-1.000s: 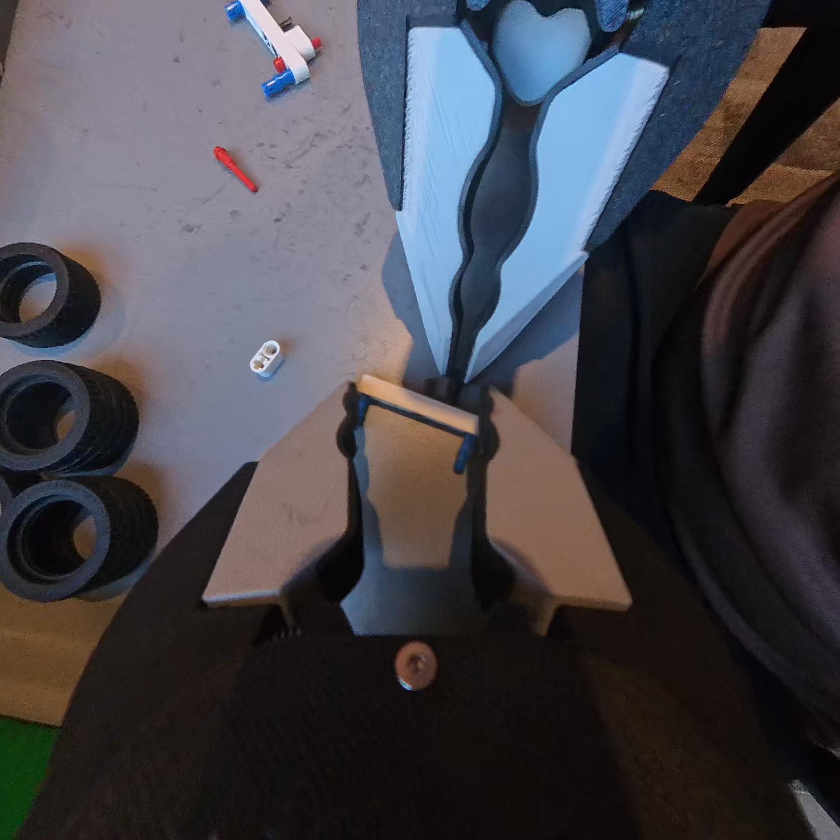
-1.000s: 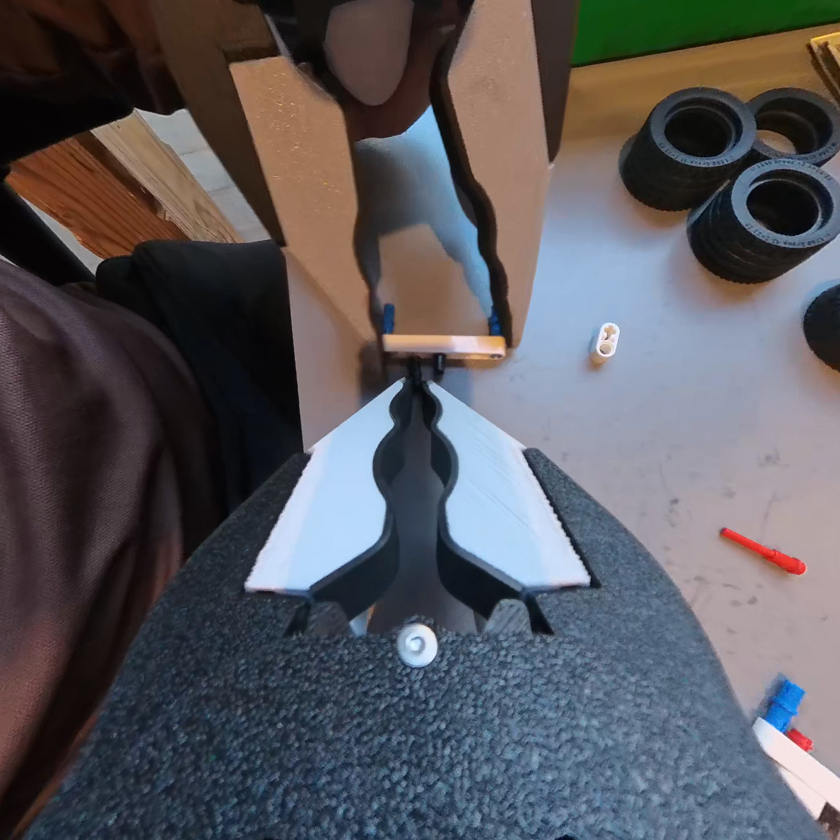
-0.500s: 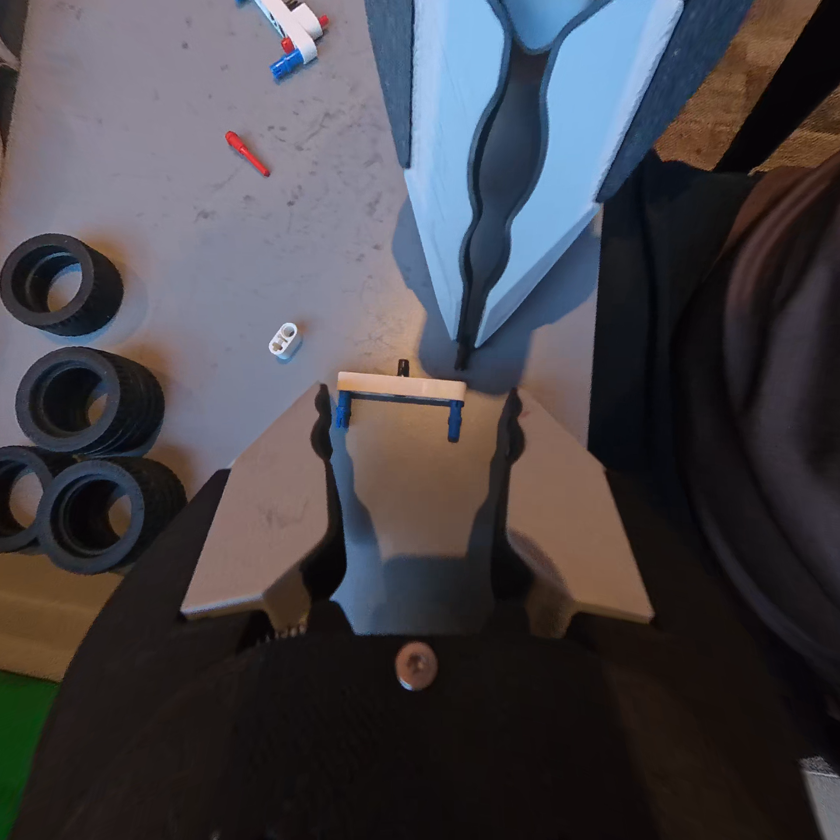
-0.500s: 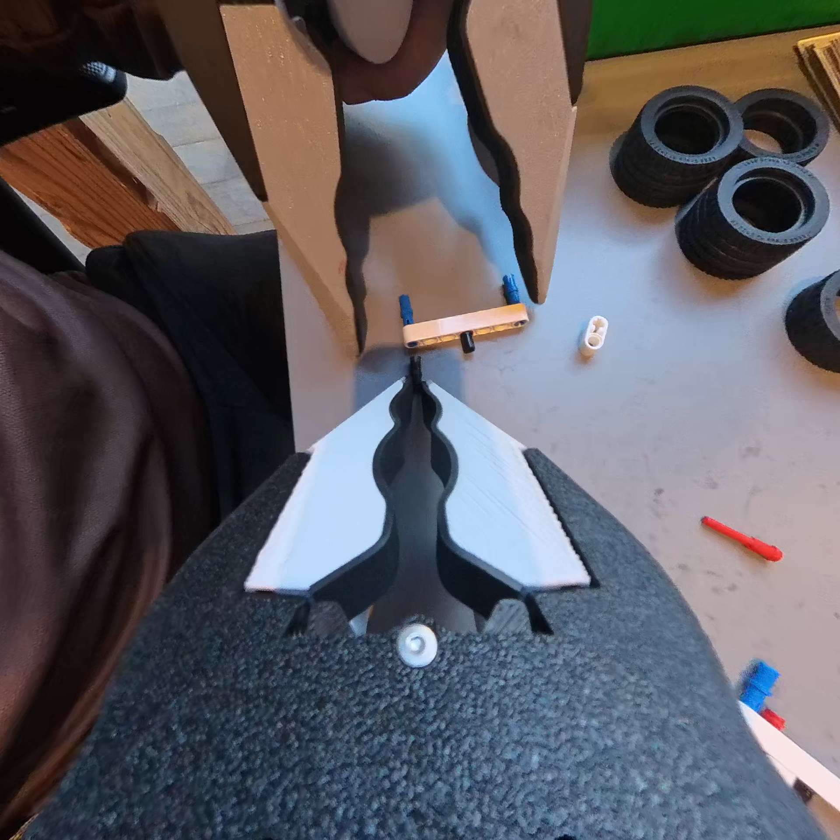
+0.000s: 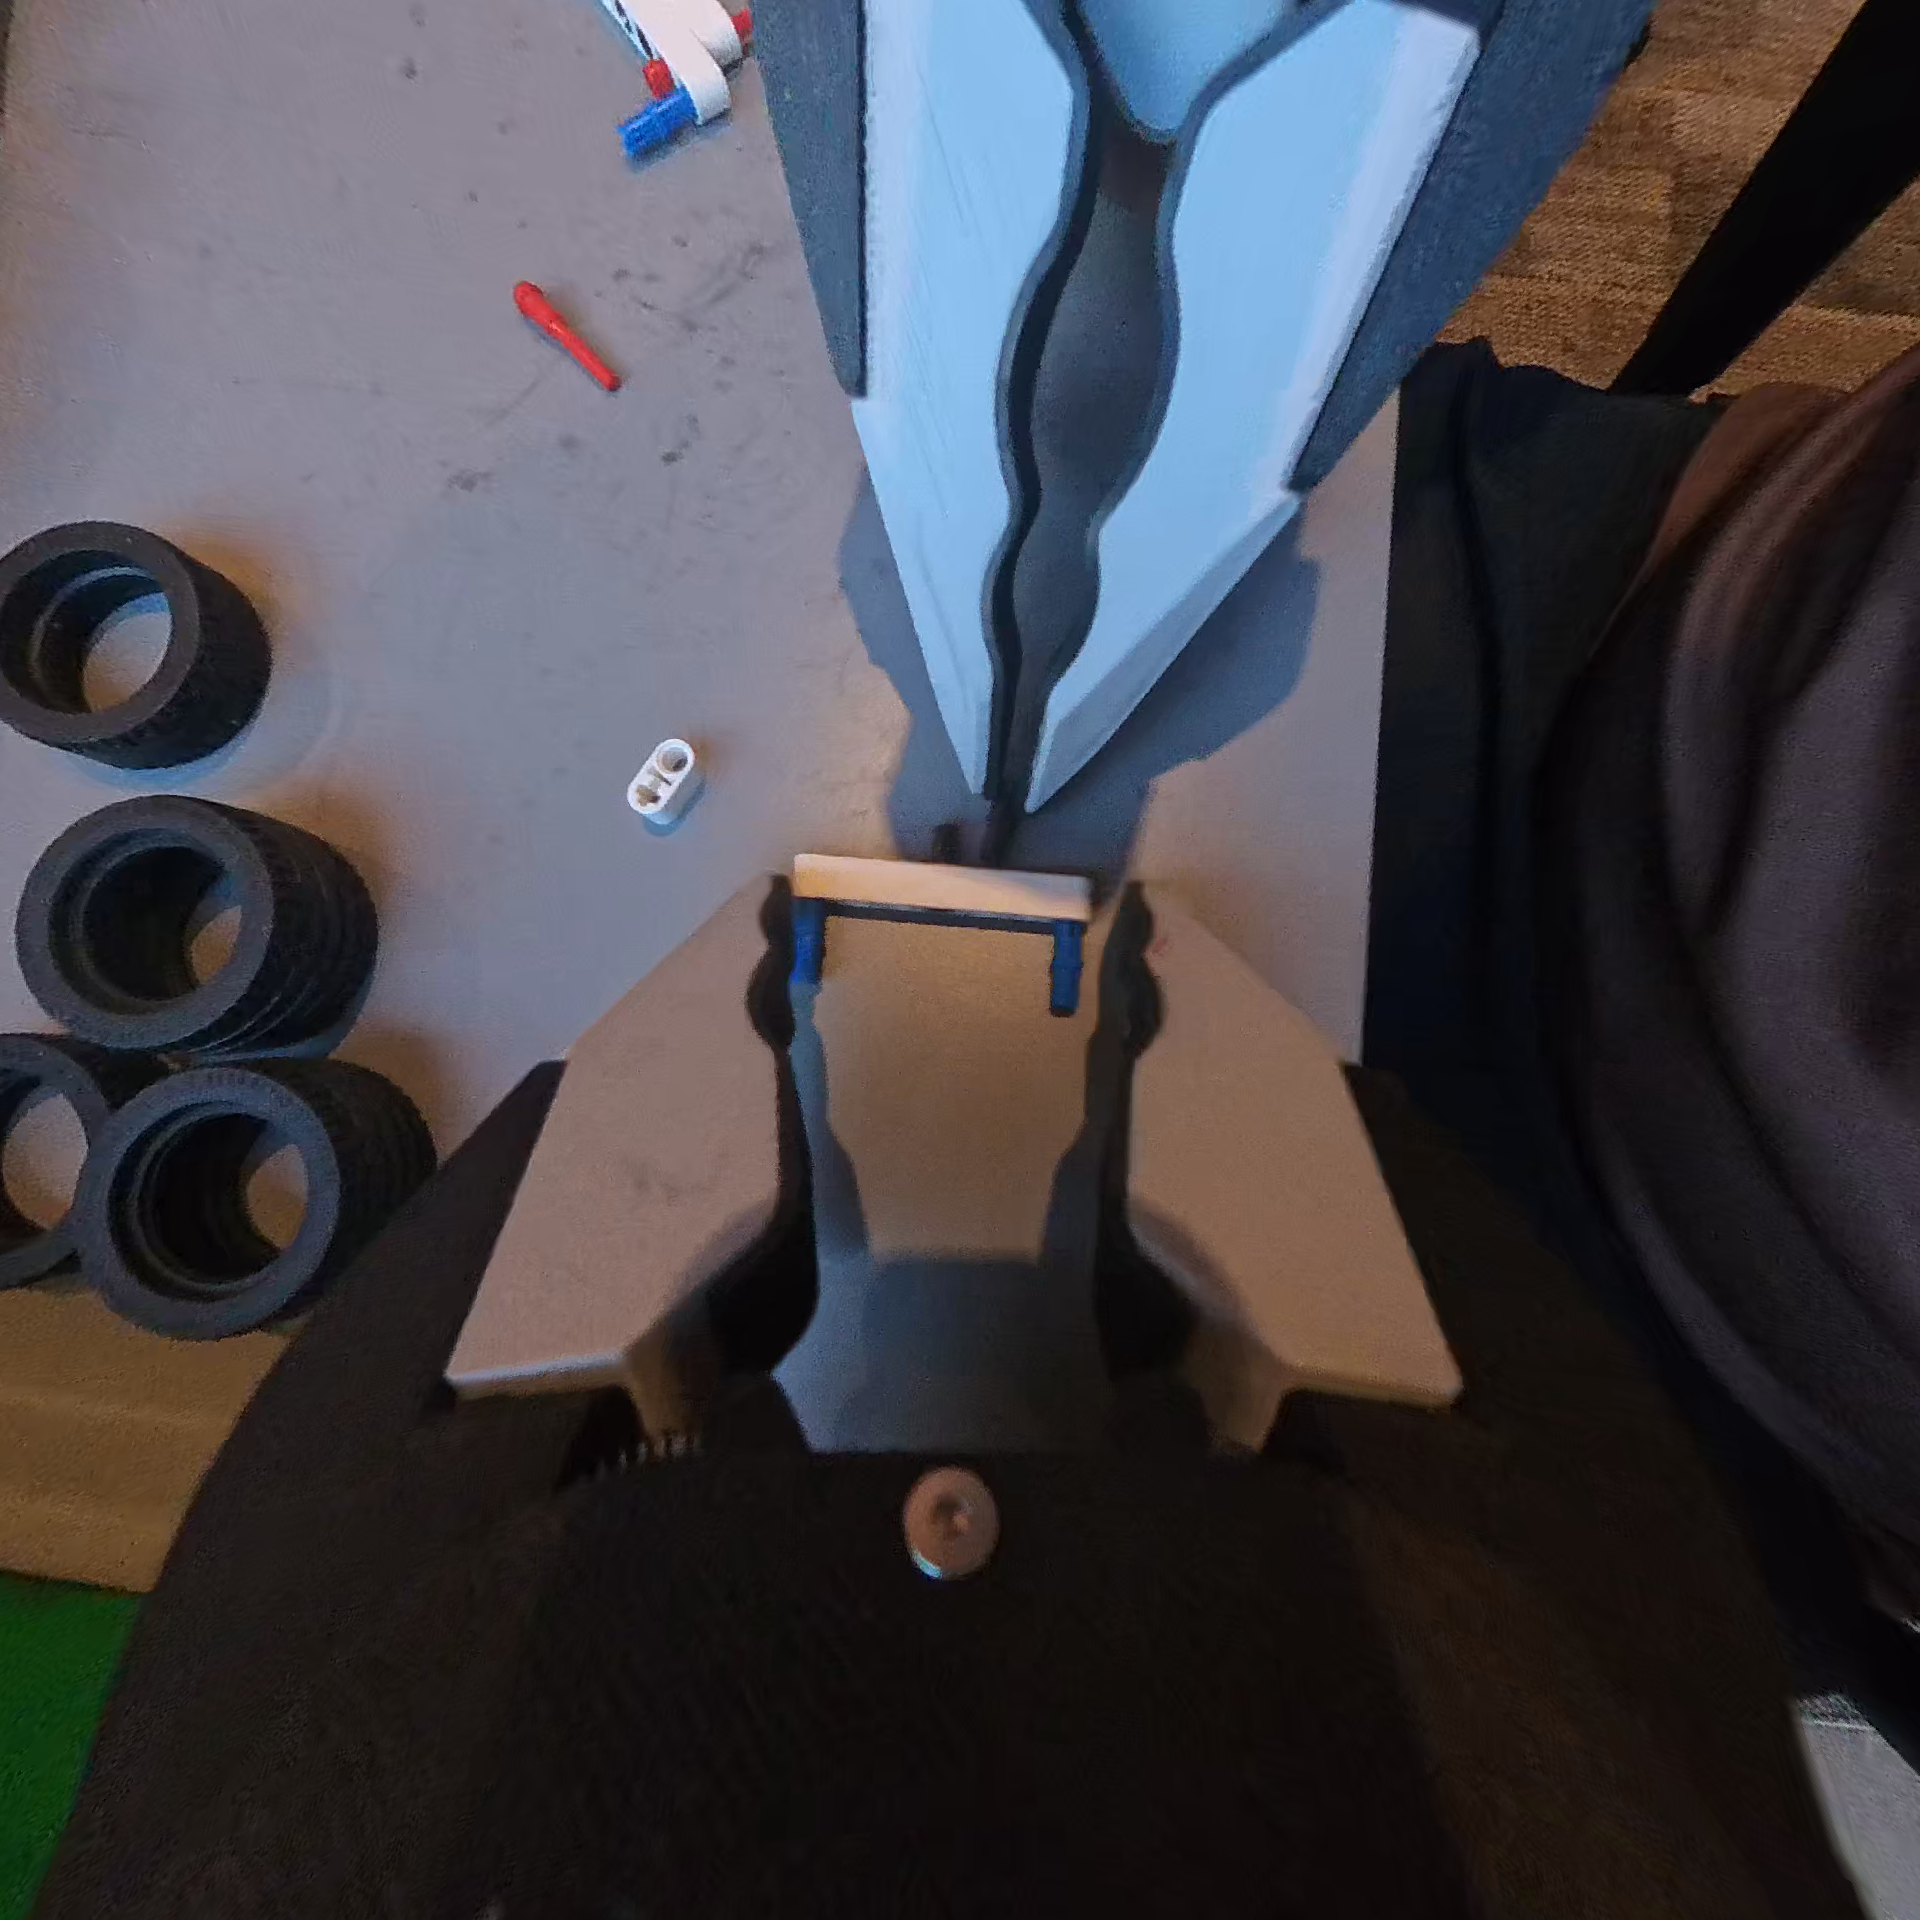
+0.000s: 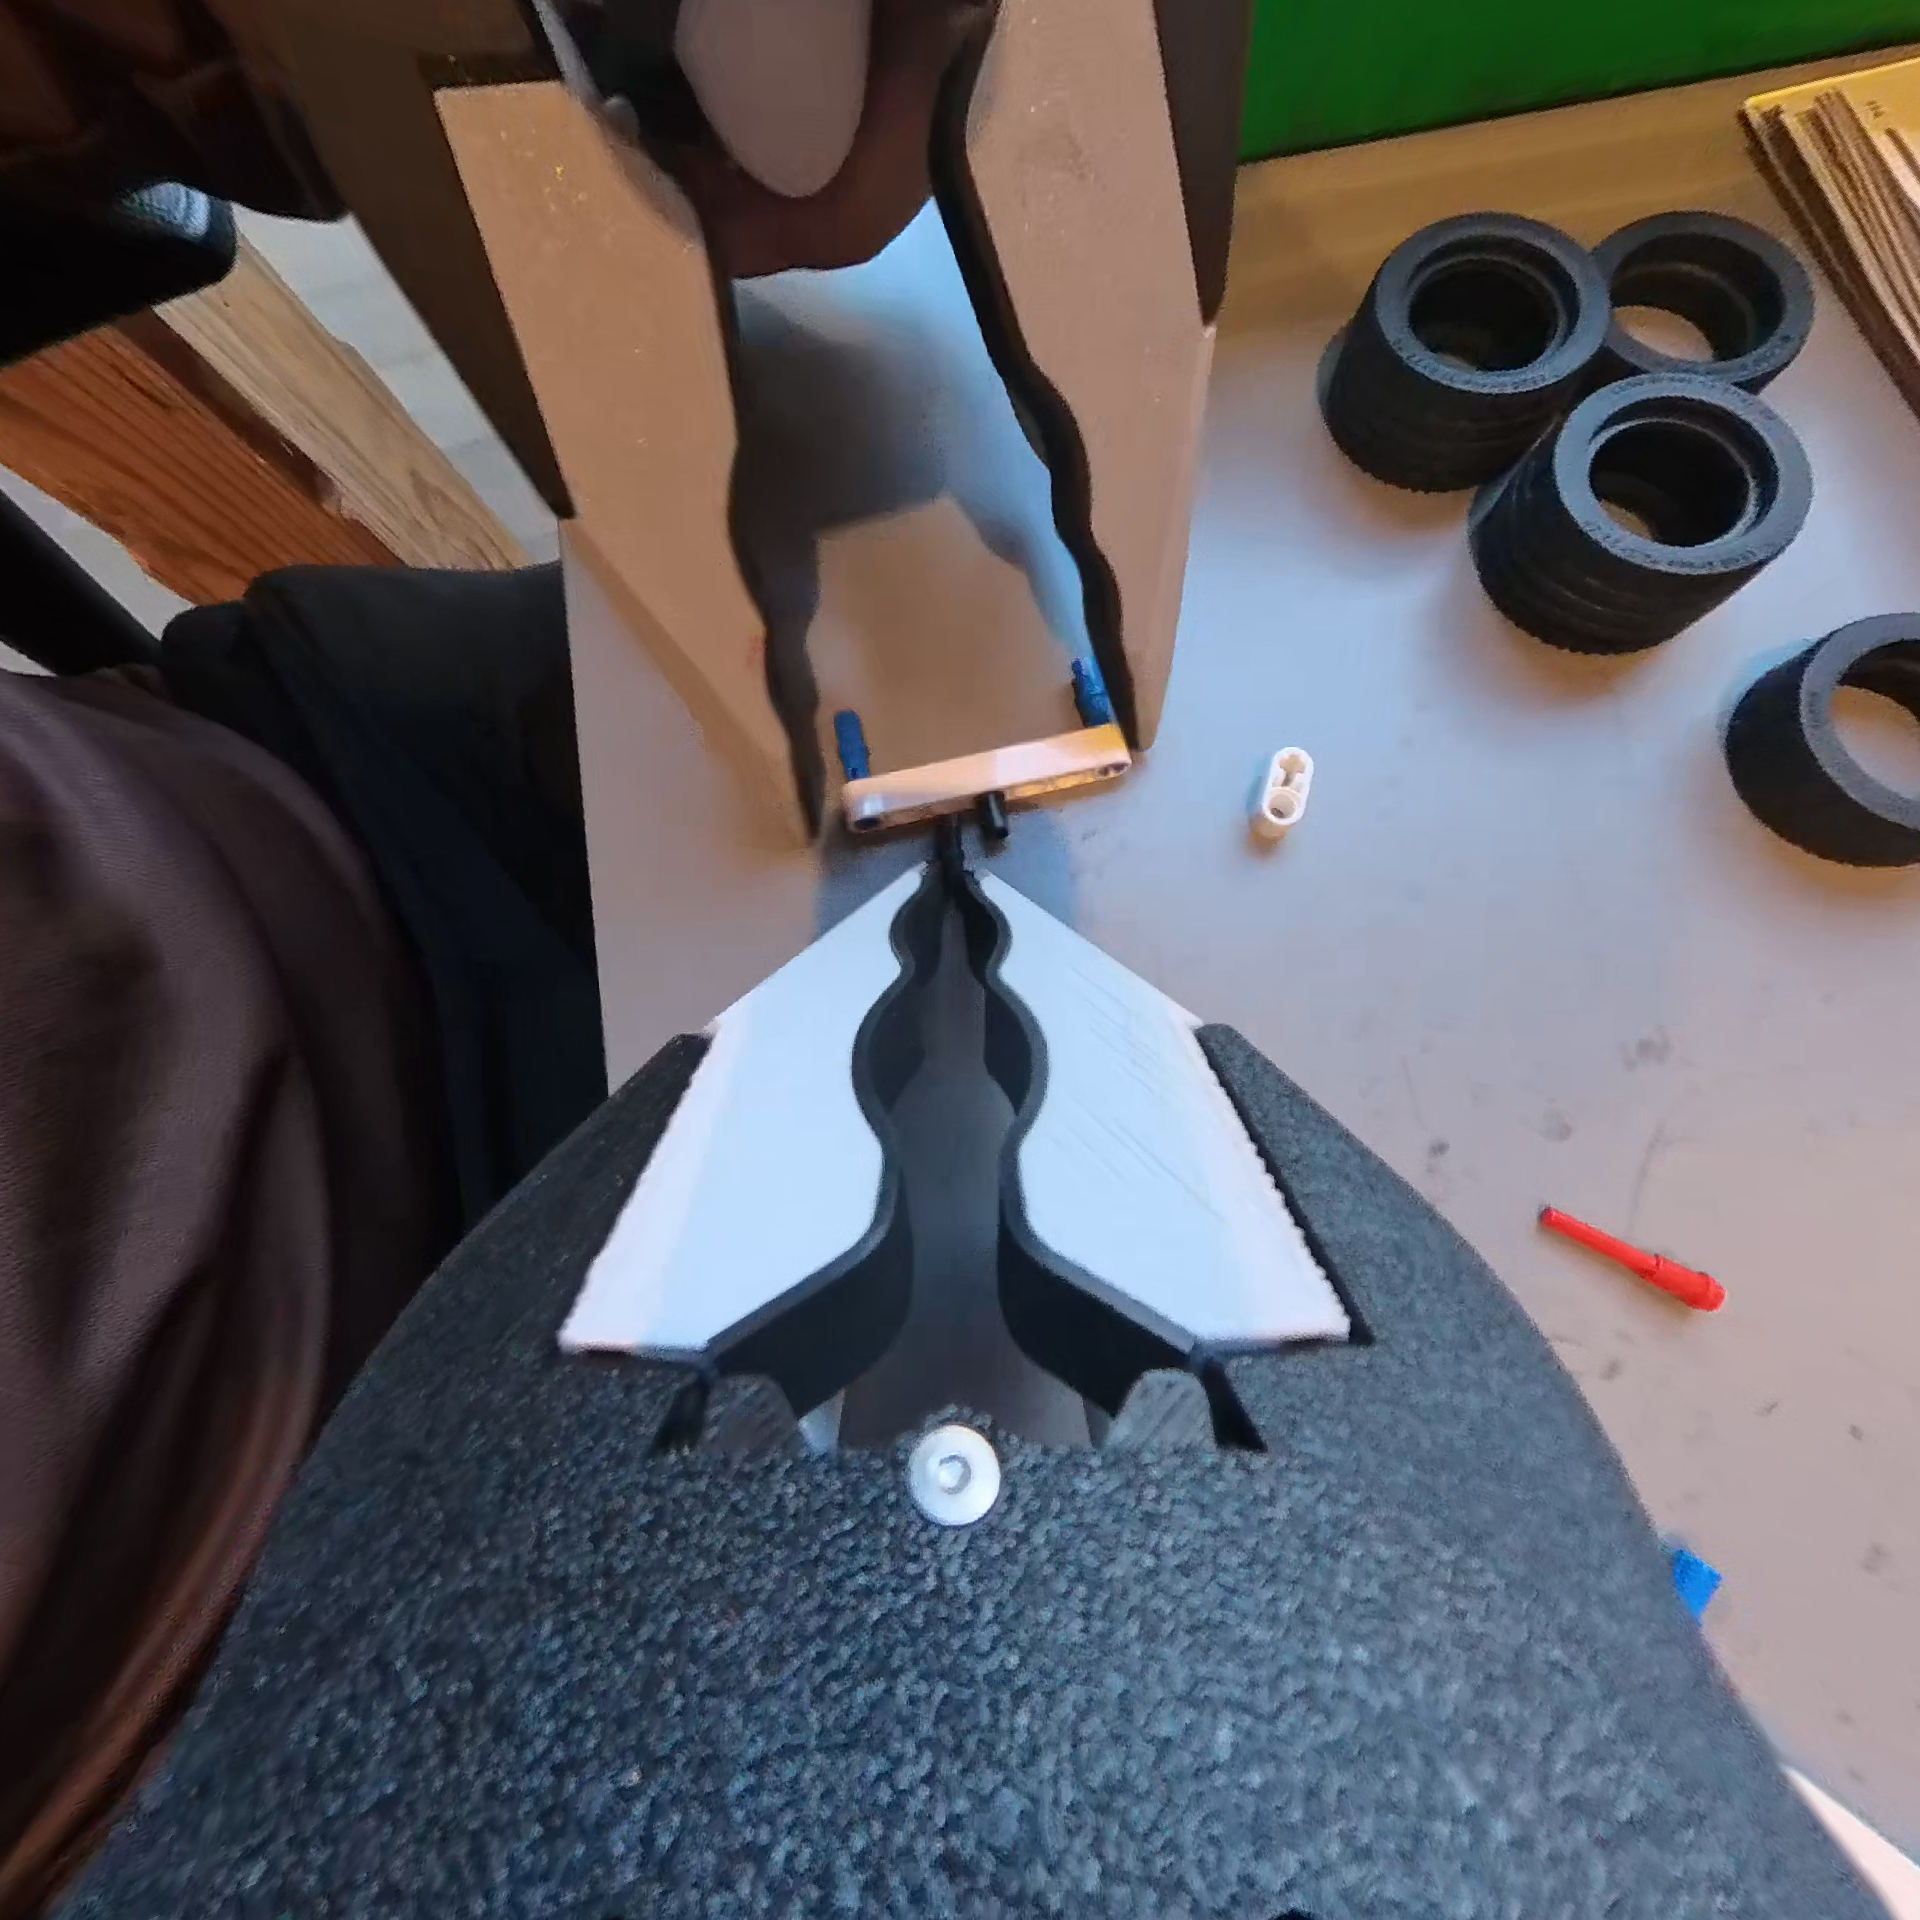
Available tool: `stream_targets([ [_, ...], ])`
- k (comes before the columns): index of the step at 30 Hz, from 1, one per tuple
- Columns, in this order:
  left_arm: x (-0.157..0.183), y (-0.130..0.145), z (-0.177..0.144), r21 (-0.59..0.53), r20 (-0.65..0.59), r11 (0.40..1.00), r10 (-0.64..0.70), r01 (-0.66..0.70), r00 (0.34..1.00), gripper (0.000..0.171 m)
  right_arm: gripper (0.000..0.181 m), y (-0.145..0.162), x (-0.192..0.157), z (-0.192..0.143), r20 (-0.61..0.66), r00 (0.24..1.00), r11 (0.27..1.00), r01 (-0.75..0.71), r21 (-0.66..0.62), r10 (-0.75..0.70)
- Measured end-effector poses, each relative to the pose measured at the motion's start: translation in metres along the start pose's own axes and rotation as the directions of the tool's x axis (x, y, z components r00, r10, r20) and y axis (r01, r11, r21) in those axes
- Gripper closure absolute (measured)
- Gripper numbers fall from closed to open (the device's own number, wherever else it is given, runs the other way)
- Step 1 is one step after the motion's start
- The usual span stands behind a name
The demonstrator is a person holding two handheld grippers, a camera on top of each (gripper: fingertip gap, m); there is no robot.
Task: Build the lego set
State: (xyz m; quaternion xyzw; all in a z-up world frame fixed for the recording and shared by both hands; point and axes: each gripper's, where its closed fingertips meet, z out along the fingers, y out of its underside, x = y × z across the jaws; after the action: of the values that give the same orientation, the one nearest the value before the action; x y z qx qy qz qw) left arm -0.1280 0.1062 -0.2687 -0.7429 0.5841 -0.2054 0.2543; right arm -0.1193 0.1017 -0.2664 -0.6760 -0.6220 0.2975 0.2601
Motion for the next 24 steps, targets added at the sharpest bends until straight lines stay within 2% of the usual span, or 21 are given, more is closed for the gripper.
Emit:
stream_targets([
  [1,-0.0005,0.0,-0.0004,0.003,-0.002,1.0,0.001,-0.001,1.0,0.117,0.178,-0.0009,-0.0005,0.0002,0.001,1.0,1.0,0.005,0.003,-0.005],
  [17,-0.0003,-0.0003,-0.0005,0.046,-0.002,0.999,0.004,-0.004,1.0,0.117,0.178,-0.0017,-0.0017,0.0021,0.032,0.999,1.0,0.013,-0.018,-0.012],
  [22,-0.0001,-0.0008,-0.0003,0.057,-0.003,0.998,0.002,-0.002,1.0,0.117,0.179,-0.0016,-0.0036,0.0021,0.05,0.991,0.991,0.129,-0.043,-0.126],
  [24,-0.0002,-0.0007,-0.0005,0.061,-0.003,0.998,0.001,0.0,1.0,0.117,0.179,-0.0028,-0.004,0.003,0.069,0.992,0.993,0.111,-0.037,-0.108],
])
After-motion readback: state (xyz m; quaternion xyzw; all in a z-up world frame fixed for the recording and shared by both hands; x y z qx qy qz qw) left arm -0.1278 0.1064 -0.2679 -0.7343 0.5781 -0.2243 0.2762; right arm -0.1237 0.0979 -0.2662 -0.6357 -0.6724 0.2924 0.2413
